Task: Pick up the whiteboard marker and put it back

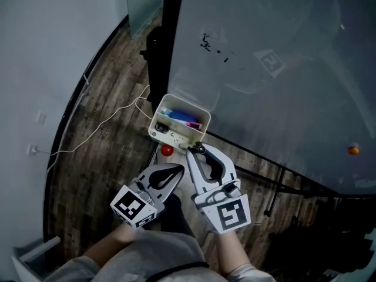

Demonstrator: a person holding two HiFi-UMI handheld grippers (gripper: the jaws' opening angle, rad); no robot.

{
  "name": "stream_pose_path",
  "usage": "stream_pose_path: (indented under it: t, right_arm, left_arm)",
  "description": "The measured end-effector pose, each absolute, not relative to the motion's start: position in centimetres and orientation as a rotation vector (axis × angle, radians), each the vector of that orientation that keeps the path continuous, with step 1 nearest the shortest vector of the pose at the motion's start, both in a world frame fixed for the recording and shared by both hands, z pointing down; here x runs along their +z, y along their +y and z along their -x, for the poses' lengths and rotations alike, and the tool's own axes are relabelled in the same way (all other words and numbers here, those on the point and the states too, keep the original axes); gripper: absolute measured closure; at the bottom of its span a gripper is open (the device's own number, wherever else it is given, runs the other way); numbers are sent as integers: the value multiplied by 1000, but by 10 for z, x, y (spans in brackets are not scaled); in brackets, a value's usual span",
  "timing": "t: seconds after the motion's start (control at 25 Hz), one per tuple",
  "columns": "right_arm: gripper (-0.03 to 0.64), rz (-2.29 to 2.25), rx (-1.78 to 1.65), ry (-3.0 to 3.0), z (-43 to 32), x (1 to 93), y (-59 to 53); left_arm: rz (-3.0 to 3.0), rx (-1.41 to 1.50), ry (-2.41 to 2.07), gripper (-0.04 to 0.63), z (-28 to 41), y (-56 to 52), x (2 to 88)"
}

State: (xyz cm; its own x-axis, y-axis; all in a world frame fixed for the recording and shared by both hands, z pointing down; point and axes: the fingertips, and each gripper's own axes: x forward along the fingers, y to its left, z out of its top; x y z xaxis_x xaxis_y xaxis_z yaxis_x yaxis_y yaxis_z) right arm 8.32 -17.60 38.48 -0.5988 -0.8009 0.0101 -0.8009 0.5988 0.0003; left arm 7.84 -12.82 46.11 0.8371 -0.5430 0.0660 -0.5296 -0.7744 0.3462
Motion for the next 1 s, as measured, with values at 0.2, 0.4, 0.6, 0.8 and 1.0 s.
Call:
stream_pose_path:
  t: [0.2, 0.4, 0.6, 0.8, 1.0]
  right_arm:
    - [538, -1413, 5, -2785, -86, 388, -172]
    - [538, -1425, 6, -2771, -86, 389, -169]
    - [538, -1438, 25, -2750, -89, 393, -165]
    - [538, -1432, 46, -2728, -92, 400, -161]
    - [538, -1469, 80, -2724, -95, 404, -155]
  left_arm:
    - [-2668, -50, -794, 580, -78, -126, 461]
    - [-2669, -44, -783, 580, -76, -123, 460]
    - [-2673, -40, -763, 580, -75, -120, 460]
    - [-2679, -33, -741, 580, -76, -118, 462]
    - [-2687, -28, -722, 580, -77, -115, 461]
